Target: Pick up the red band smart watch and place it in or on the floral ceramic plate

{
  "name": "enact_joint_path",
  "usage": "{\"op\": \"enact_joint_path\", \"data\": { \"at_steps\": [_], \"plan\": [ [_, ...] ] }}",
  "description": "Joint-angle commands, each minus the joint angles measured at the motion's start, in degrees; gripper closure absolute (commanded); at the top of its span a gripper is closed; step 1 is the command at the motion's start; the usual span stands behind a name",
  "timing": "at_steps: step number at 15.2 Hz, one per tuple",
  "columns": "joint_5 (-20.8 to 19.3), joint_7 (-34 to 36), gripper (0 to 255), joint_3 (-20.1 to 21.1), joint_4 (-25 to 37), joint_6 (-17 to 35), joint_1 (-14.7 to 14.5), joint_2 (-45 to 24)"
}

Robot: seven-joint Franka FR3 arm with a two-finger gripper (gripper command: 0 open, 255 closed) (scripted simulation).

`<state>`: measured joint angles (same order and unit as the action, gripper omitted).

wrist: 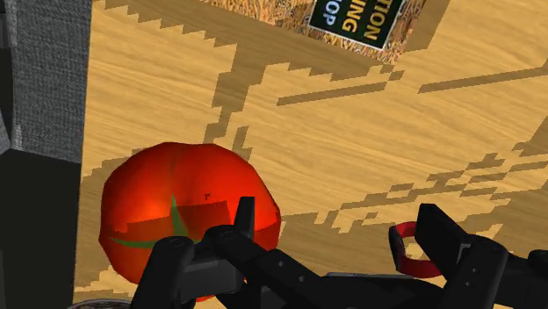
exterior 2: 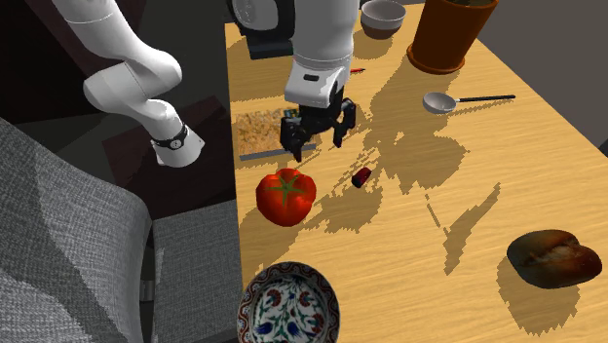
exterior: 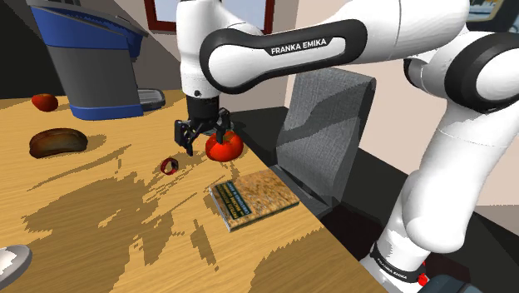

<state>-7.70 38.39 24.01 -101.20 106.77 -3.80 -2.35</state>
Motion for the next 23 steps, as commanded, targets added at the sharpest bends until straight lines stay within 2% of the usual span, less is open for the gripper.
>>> {"op": "enact_joint_path", "data": {
  "at_steps": [1, 7, 8, 15, 23],
  "plan": [
    [-2.14, 2.67, 0, 0.85, 4.95, -0.7, -1.18, -4.92],
    [-8.5, 8.55, 0, 1.18, 22.18, -4.34, -6.87, -20.42],
    [-8.71, 8.7, 0, 1.08, 23.0, -4.56, -7.21, -21.06],
    [-9.18, 9.22, 0, 0.64, 18.19, 0.84, -6.6, -21.74],
    [-9.18, 9.22, 0, 0.64, 18.2, 0.83, -6.6, -21.74]
  ]
}}
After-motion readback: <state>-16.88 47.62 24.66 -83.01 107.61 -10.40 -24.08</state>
